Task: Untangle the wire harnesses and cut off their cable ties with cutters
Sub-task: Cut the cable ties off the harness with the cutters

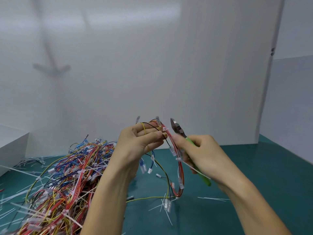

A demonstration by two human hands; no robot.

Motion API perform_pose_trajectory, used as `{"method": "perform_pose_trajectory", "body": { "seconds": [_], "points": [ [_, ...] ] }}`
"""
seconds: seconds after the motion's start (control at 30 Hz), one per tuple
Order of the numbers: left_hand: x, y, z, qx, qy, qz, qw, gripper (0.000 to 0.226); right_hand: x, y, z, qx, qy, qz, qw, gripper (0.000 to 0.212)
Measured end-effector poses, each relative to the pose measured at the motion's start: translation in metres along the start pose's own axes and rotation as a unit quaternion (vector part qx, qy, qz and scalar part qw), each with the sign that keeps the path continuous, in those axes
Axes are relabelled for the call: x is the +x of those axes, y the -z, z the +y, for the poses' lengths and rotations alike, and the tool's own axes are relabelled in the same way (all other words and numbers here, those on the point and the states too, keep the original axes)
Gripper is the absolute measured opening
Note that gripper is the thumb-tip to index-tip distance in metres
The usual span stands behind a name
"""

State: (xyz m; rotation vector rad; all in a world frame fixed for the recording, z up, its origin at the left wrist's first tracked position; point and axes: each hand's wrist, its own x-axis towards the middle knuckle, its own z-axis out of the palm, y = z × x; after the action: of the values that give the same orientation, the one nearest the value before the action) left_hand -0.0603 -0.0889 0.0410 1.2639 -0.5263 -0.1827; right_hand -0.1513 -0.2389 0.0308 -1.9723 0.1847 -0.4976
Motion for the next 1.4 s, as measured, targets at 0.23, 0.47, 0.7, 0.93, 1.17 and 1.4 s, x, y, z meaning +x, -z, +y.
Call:
{"method": "perform_pose_trajectory", "body": {
  "seconds": [0.23, 0.47, 0.7, 0.93, 1.17, 1.4],
  "points": [
    [-0.001, 0.004, 0.000, 0.008, 0.047, -0.031, 0.998, 0.028, 0.002, 0.003, 0.004, -0.009, 0.048, 0.057, 0.997, 0.034],
    [-0.005, 0.013, 0.005, 0.369, -0.045, -0.061, 0.926, 0.019, 0.006, 0.011, 0.008, -0.034, 0.034, 0.136, 0.990, 0.035],
    [-0.010, 0.011, 0.009, 0.284, -0.022, -0.093, 0.954, 0.031, 0.008, 0.009, 0.009, -0.042, 0.031, 0.137, 0.989, 0.036],
    [-0.008, 0.021, 0.009, 0.066, 0.025, -0.164, 0.984, 0.052, 0.009, 0.008, 0.013, -0.060, 0.037, 0.112, 0.991, 0.041],
    [-0.004, 0.014, 0.004, 0.058, 0.023, -0.067, 0.996, 0.027, 0.005, 0.002, 0.009, 0.051, 0.028, -0.024, 0.998, 0.020],
    [-0.006, 0.004, 0.002, 0.132, 0.077, -0.060, 0.986, 0.019, 0.004, -0.005, 0.009, 0.018, 0.043, -0.047, 0.998, 0.015]
  ]
}}
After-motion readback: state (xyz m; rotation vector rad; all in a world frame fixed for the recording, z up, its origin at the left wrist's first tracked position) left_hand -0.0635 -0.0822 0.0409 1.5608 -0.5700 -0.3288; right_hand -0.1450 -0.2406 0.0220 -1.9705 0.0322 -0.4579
